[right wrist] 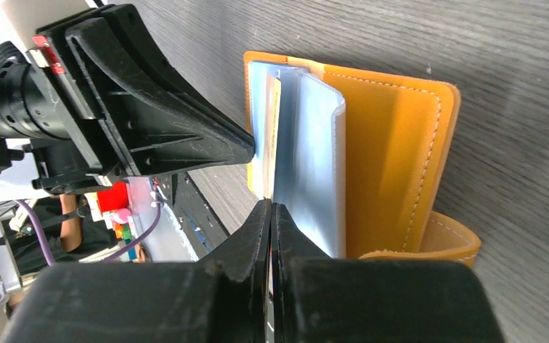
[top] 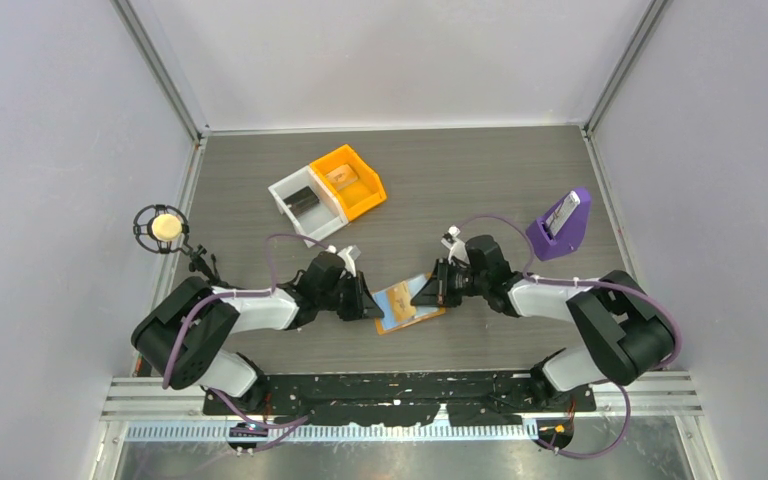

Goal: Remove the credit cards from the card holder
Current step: Remove the credit card from the card holder.

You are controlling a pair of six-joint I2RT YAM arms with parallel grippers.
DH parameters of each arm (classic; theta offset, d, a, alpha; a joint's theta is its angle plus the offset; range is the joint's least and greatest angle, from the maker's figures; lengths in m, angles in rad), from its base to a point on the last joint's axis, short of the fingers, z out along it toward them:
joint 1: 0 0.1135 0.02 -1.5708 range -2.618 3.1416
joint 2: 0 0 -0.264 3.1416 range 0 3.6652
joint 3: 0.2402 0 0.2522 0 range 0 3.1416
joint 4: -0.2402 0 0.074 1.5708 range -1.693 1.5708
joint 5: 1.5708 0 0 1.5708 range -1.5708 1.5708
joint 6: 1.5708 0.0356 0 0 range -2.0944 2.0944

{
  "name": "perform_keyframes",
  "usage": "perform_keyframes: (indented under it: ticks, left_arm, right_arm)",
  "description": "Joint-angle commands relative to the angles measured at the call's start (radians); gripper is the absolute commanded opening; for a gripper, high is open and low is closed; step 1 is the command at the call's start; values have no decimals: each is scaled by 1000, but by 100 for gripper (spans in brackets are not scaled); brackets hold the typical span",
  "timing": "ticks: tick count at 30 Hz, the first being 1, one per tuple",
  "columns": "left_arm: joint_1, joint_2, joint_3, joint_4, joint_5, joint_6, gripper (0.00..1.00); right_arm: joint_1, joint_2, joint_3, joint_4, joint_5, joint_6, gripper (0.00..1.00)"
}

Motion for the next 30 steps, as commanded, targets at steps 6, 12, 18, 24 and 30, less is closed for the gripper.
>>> perform_keyframes:
  ticks: [6, 12, 18, 24, 30]
  left_arm:
    - [-5, 3, 18, -48, -4, 34, 9]
    - [-12, -13, 19, -50, 17, 28, 10]
    - [-16, -77, 66, -106, 45, 37, 16]
    - [-16, -244, 150, -261, 12, 86, 26]
    - [-16, -405, 300, -547, -20, 280, 40]
  right_arm:
    - [-27, -133, -14, -15, -5, 50, 5]
    - [-48, -224, -39, -90, 16, 19, 5]
    - [-69, -336, -48, -159, 64, 3, 5]
    - [-86, -401, -20, -232, -25, -109, 5]
    - [-86, -445, -23, -228, -203, -152, 5]
